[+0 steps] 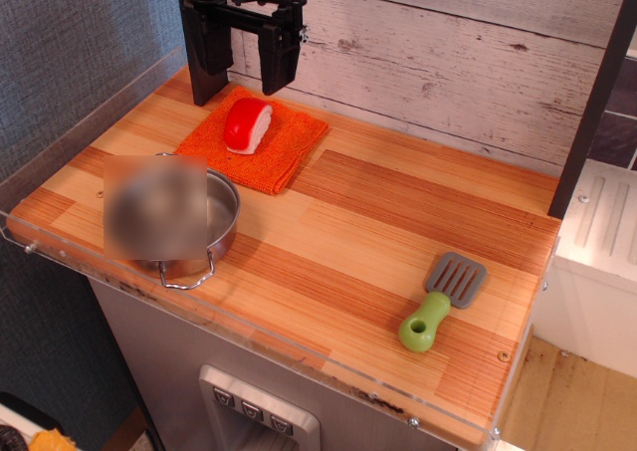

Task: Move the pan to the right side of the orange cloth

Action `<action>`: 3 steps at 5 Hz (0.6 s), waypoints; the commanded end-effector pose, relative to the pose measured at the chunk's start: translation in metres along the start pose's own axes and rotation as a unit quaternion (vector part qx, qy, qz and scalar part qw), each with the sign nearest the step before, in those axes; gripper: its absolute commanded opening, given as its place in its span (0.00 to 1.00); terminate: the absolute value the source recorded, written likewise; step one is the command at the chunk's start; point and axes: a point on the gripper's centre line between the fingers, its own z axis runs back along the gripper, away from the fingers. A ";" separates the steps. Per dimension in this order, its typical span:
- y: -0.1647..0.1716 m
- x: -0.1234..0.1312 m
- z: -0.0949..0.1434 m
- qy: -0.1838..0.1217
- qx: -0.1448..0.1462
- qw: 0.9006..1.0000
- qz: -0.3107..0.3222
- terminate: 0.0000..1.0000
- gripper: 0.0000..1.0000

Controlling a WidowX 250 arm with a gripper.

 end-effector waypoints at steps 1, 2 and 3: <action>0.000 0.000 0.000 0.000 0.000 1.000 0.000 0.00 1.00; -0.004 -0.012 -0.002 -0.014 0.002 1.000 0.006 0.00 1.00; -0.009 -0.028 -0.008 -0.027 0.017 0.999 0.018 0.00 1.00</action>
